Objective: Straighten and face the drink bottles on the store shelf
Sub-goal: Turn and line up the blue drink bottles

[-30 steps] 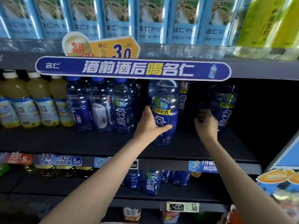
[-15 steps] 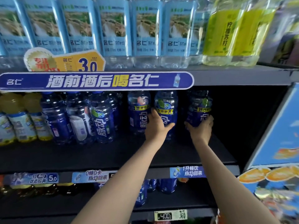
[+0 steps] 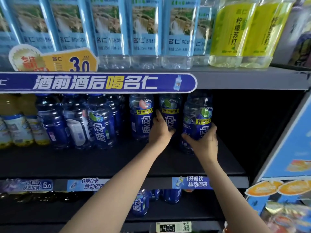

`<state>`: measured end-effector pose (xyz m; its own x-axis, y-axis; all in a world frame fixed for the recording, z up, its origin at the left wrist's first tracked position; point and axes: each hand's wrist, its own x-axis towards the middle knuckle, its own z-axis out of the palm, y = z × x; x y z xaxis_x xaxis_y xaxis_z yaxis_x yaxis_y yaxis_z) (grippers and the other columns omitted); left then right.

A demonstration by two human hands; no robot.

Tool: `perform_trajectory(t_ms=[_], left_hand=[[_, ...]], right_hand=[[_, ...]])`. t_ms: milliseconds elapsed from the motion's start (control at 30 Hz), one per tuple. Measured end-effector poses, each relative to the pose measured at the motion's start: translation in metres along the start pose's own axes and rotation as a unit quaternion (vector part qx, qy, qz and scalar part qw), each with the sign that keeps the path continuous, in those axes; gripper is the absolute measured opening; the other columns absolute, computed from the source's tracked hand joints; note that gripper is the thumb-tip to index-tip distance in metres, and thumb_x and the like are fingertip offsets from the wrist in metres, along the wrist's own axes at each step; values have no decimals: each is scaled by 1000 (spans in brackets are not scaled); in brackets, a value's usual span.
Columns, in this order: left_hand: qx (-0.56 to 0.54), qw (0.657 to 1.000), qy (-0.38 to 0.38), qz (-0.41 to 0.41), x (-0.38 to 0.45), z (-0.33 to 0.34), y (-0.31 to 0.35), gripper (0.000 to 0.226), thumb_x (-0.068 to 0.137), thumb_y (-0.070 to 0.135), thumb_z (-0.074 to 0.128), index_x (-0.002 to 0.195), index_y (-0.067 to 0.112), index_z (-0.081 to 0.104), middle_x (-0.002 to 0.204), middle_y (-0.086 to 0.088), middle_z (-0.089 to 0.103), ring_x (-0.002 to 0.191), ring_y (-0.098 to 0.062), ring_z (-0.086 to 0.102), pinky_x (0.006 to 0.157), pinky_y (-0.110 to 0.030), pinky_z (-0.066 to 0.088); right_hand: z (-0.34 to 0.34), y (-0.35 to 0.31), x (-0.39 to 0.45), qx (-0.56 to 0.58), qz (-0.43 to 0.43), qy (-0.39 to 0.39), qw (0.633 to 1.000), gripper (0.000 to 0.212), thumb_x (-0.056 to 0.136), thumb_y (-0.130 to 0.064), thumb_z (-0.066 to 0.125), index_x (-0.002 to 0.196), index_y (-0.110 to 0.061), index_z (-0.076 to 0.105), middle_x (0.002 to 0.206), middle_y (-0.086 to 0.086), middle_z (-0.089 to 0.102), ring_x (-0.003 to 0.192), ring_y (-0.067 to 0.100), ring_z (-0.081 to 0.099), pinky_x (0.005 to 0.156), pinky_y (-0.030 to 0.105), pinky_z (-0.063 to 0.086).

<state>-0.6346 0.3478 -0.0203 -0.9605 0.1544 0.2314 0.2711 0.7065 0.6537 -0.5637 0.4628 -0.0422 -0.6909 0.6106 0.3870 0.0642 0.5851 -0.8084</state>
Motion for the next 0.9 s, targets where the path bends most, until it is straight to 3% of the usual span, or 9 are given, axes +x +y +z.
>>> perform_trajectory(t_ms=[67,167,400,567,633,700,800,833,900], left_hand=[[-9,999,-8,47,-10,-6,-14,87,86,26,66,149,10,7,148,-14,25,128,-31,43,97,-38,41],[-34,995,-13,92,-29,-15,-30,80,87,21,64,148,12,12,151,-8,25,131,-23,39,99,-28,38],[-106,977,-142,115,-59,-31,-35,89,83,26,69,148,23,8,152,-5,25,139,-19,26,110,-30,26],[-191,957,-194,100,-86,-37,-33,98,74,24,78,147,20,13,145,3,35,133,-10,33,110,-28,29],[-234,942,-228,78,-97,-46,-35,89,72,22,81,141,19,26,132,7,48,125,-9,45,105,-27,37],[-270,928,-253,48,-107,-60,-41,87,64,33,84,135,21,37,122,7,59,114,-8,56,99,-29,44],[-336,902,-271,-1,-125,-91,-51,77,56,45,84,123,26,51,113,3,67,102,-13,64,93,-34,49],[-361,889,-280,-22,-132,-102,-53,68,59,41,81,119,25,53,107,1,69,96,-16,67,87,-34,52],[-409,861,-297,-50,-142,-121,-57,55,61,35,71,112,22,56,92,1,73,80,-14,69,74,-29,55]], right_hand=[[-4,-7,12,79,-11,-4,997,101,66,-29,85,143,-6,24,138,14,47,126,29,47,97,37,41],[-6,-12,24,89,-29,-15,995,101,64,-30,86,143,-8,27,139,12,46,128,27,46,103,38,42],[-23,-35,-4,-66,-29,-8,997,95,66,-43,81,132,5,33,134,20,43,120,37,48,85,40,43],[-37,-57,-49,-73,-47,-39,995,90,59,-51,84,119,-1,40,122,14,53,111,32,54,82,37,43],[-40,-68,-63,-37,-43,-65,996,81,56,-51,85,108,-6,41,105,7,58,98,27,58,78,35,44],[-42,-77,-71,19,-9,-102,995,76,58,-52,84,103,-9,41,88,-4,54,85,19,55,72,31,43],[-44,-84,-82,153,90,-174,969,90,54,-73,74,113,-10,50,100,-1,63,94,19,62,79,36,53],[-46,-85,-86,192,113,-189,956,85,60,-76,68,115,-13,54,104,0,65,96,20,64,80,38,55],[-52,-92,-92,260,122,-210,935,52,82,-65,54,103,-18,60,89,3,68,81,17,68,67,30,57]])
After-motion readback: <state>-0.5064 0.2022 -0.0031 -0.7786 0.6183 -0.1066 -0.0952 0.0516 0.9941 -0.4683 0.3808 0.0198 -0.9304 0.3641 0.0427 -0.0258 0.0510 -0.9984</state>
